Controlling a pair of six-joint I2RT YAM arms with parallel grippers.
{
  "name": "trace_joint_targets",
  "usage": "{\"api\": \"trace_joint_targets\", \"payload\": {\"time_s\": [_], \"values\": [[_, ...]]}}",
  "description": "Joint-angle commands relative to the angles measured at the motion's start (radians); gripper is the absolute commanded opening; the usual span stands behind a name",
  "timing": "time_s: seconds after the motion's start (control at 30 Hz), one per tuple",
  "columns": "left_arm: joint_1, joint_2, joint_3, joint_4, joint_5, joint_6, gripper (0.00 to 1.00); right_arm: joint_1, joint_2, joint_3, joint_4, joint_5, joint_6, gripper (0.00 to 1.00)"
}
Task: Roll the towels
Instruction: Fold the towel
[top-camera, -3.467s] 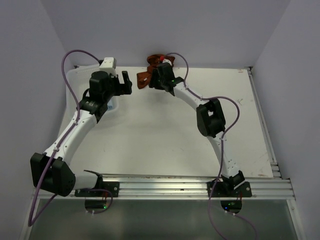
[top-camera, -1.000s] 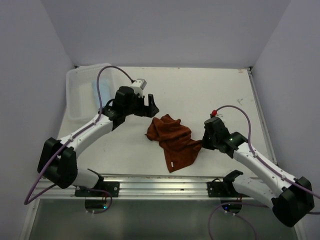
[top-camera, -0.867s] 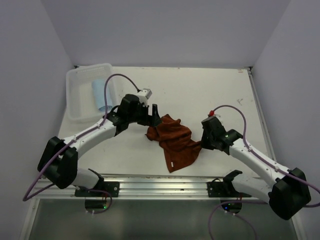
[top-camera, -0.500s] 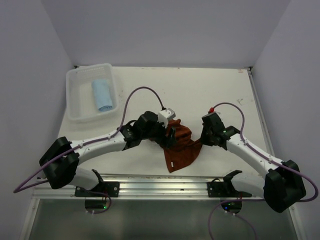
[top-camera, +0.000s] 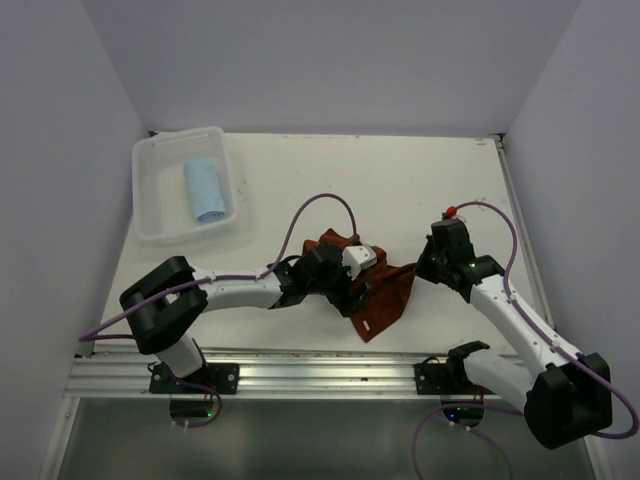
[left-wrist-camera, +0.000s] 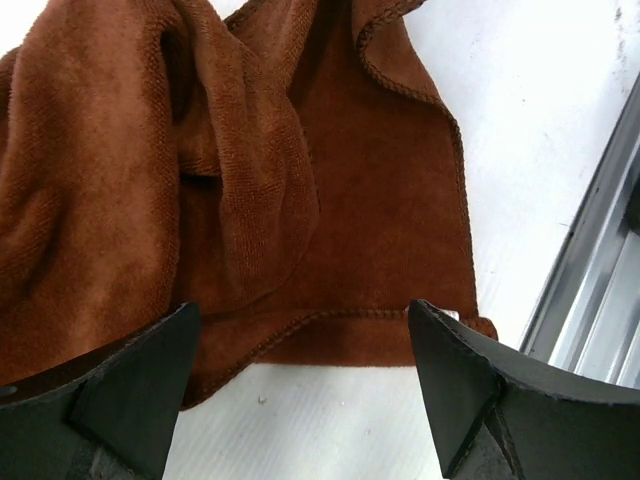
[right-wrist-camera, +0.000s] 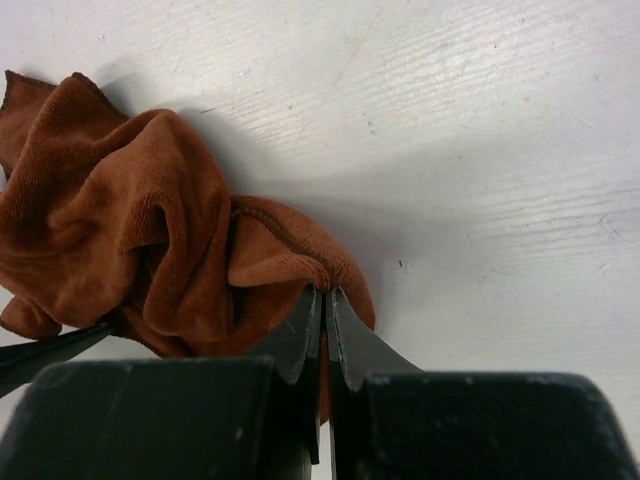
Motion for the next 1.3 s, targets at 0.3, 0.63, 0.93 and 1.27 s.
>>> {"api": "trace_joint_targets", "payload": {"time_s": [0.3, 0.63, 0.93, 1.27], "values": [[-0.027, 0.146, 0.106, 0.178, -0.104, 0.014, 0.8, -0.043, -0.009, -0.01, 0.029, -0.089, -0.046, 0.0], [-0.029, 0.248, 0.154, 0.146, -0.187, 0.026, 0.35, -0.087, -0.003, -0.023, 0.069, -0.163, -0.048, 0.0], [-0.029, 0.059, 0.158, 0.014, -0.384, 0.032, 0.02, -0.112, -0.006, 0.016, 0.057, -0.163, -0.066, 0.0], [0.054, -0.334, 0.276, -0.393, -0.587, -0.09, 0.02, -0.169, 0.15, 0.357, -0.055, -0.062, -0.161, 0.0]]}}
